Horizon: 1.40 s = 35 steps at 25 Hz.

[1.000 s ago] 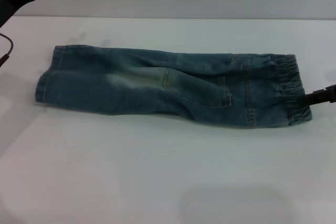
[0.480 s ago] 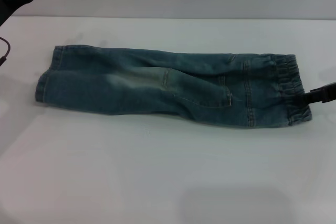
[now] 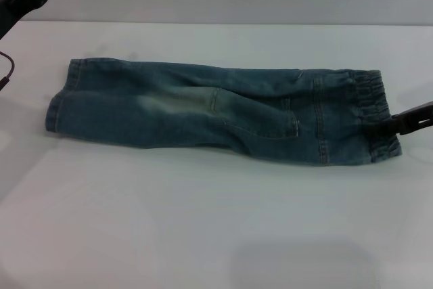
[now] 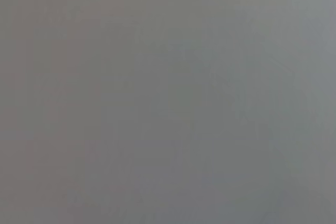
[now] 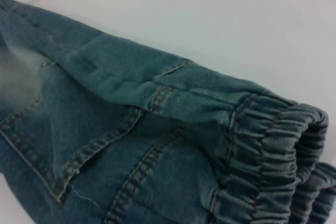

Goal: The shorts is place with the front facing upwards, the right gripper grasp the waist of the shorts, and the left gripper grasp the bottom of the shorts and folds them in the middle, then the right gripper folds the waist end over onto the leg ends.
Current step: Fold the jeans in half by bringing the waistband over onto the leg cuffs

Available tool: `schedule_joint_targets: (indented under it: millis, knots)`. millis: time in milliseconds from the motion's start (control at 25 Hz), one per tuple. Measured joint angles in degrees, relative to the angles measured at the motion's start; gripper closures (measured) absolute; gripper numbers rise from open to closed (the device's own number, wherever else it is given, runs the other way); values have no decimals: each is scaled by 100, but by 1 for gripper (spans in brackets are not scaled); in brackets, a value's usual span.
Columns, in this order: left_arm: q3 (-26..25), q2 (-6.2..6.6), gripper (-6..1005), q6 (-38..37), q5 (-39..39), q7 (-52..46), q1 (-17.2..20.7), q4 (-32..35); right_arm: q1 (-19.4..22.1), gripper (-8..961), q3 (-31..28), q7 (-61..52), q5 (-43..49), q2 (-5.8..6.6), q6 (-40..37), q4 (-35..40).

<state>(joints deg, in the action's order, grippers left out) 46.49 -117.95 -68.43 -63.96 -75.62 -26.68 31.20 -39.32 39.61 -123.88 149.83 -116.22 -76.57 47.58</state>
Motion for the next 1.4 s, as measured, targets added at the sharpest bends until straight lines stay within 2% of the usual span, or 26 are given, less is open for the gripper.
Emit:
schedule_joint_targets:
  millis: [320,920,1280,1400]
  knots:
    - [12,0,159,24,-2,11,-42,-23,-5,378,6,190,-250,-64,158,-38]
    - [0,0,159,97,5,44,-72,-71,18,383,23,294,-475,-44,146,-295]
    - [0,0,159,113,11,73,-95,-194,58,413,142,584,-524,-100,198,-310]
    - [2,0,159,111,12,118,-91,-224,53,556,144,588,-526,-102,200,-314]
